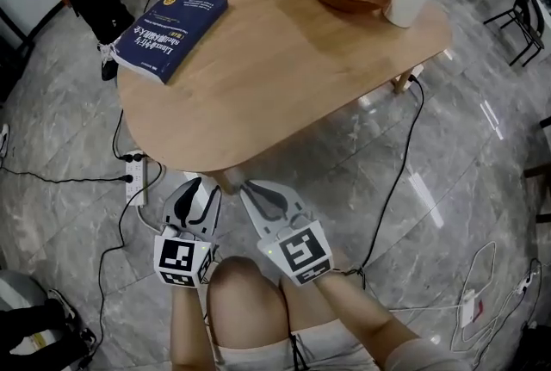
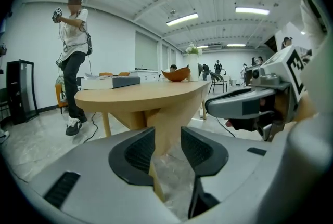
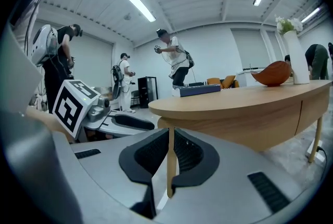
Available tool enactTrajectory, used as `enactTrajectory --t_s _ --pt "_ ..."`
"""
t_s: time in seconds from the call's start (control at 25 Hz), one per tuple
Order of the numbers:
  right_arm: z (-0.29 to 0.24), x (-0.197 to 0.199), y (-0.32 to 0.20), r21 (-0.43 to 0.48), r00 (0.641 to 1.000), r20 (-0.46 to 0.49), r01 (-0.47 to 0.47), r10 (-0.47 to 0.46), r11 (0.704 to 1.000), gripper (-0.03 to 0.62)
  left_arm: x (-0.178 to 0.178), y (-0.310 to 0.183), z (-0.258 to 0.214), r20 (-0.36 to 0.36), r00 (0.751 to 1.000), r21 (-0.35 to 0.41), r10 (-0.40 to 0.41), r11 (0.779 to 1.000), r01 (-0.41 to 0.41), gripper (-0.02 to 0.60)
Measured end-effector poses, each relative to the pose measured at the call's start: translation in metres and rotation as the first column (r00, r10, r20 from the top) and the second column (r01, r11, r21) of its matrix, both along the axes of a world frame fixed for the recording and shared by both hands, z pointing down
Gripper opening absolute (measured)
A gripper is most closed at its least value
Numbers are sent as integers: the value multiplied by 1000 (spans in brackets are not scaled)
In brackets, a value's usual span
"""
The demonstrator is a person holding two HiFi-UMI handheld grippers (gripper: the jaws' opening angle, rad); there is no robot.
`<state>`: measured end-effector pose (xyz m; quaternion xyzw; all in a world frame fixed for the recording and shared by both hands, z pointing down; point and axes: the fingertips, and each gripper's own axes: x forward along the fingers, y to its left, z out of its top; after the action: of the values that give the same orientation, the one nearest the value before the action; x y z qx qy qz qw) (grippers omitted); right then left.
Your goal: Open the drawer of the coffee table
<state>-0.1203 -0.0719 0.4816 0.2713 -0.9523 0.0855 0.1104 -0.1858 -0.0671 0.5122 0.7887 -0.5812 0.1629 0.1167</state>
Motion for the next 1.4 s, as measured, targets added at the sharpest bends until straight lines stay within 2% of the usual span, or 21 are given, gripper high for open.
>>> enactTrajectory --t_s 0.2,0.4,0.56,0.72,0.88,0.96,1.4 --pt "5 1 4 12 999 -2 39 -39 999 23 -4 -8 3 5 1000 48 -2 999 2 149" --pt "-2 4 2 23 999 15 43 -43 999 23 -12 -16 6 10 1000 51 13 999 -13 155" --pt "1 5 2 28 999 -5 45 -45 999 23 -14 -25 7 -8 1000 59 14 998 -14 155" --pt "8 7 0 32 999 -32 41 -39 999 21 -8 -30 7 6 1000 78 8 997 -9 155" --pt "10 10 -3 38 999 -31 32 -31 999 21 -12 -32 6 -34 999 91 -17 996 20 141" --pt "12 11 -5 33 999 -35 30 -29 999 21 -11 -31 5 -25 1000 92 -6 996 8 109" --pt "14 9 -6 15 999 -19 41 -40 999 23 -7 -26 5 5 1000 87 26 996 -26 98"
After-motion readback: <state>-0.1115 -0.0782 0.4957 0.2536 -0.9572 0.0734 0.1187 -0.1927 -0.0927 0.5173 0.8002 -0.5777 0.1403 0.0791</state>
